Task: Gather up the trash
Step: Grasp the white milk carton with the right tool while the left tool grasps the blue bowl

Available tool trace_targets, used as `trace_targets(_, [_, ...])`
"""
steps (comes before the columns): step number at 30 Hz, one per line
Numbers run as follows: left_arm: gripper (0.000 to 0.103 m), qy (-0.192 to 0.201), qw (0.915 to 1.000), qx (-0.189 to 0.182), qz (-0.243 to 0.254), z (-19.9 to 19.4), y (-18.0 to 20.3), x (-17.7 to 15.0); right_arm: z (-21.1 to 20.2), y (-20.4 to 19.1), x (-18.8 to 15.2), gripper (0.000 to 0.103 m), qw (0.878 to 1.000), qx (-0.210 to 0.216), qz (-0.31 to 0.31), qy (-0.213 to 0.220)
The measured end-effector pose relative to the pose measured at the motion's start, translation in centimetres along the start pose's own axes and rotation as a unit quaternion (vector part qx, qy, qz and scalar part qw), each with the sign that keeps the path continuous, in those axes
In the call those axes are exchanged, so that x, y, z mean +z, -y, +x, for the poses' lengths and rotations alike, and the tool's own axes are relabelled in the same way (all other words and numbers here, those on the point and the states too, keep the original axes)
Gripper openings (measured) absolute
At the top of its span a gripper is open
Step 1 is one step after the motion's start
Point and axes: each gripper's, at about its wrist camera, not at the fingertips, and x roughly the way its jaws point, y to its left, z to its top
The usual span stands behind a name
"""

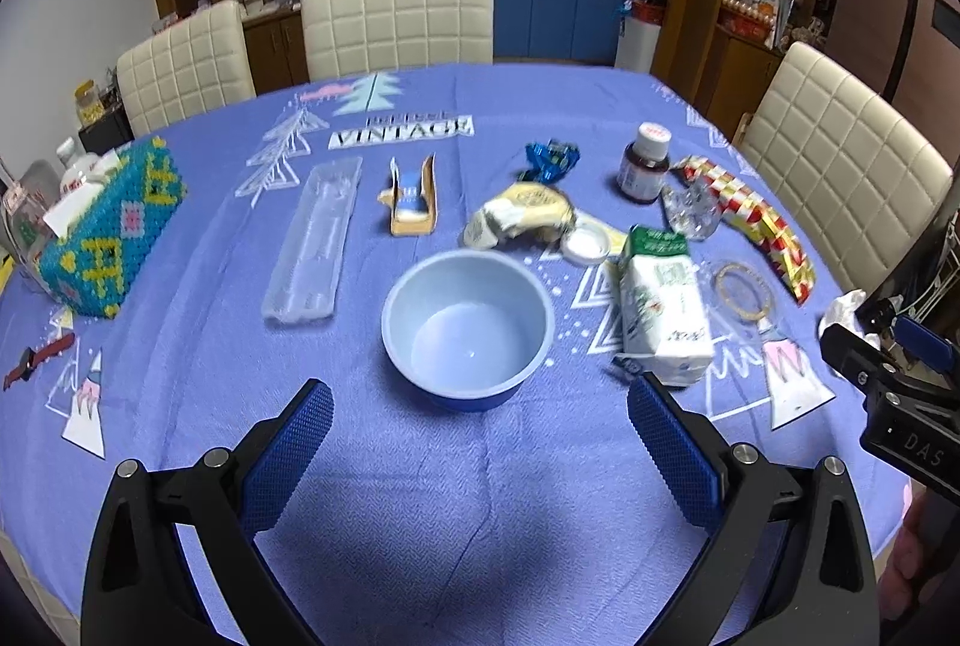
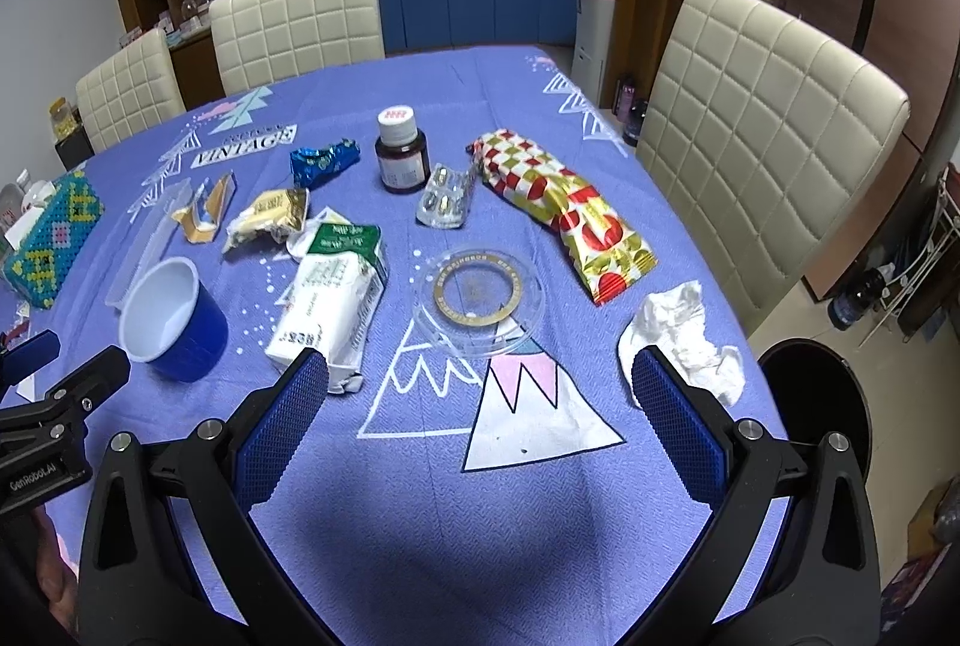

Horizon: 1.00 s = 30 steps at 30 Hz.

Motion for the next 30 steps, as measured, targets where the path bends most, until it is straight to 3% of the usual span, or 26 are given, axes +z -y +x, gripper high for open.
trace_targets(10, [0.096, -0.04, 0.9991, 0.008, -0.009, 5.1, -1.1, -0.1, 3.3, -1.8, -0.1, 0.1, 0.999, 0.047, -0.009, -0.02])
trace_targets(20, [0.096, -0.062, 0.998, -0.015, -0.002, 9.7, -2.3, 1.5, 7.3, -6.6, 1.8, 0.098, 0.998, 0.041, -0.044, -0.031])
trace_targets(26, [0.095, -0.06, 0.998, -0.021, -0.005, 10.7, -3.2, 1.0, 10.1, -8.2, 1.3, 0.069, 0.994, 0.055, -0.045, -0.077])
trace_targets(28, [0.093, -0.06, 0.9979, -0.024, -0.002, 10.6, -3.3, 0.9, 10.6, -8.3, 1.1, 0.053, 0.993, 0.069, -0.035, -0.09])
trace_targets(30, [0.074, -0.055, 0.9983, -0.018, 0.002, 10.3, -3.3, 0.9, 10.6, -8.4, 0.9, 0.052, 0.993, 0.072, -0.033, -0.091])
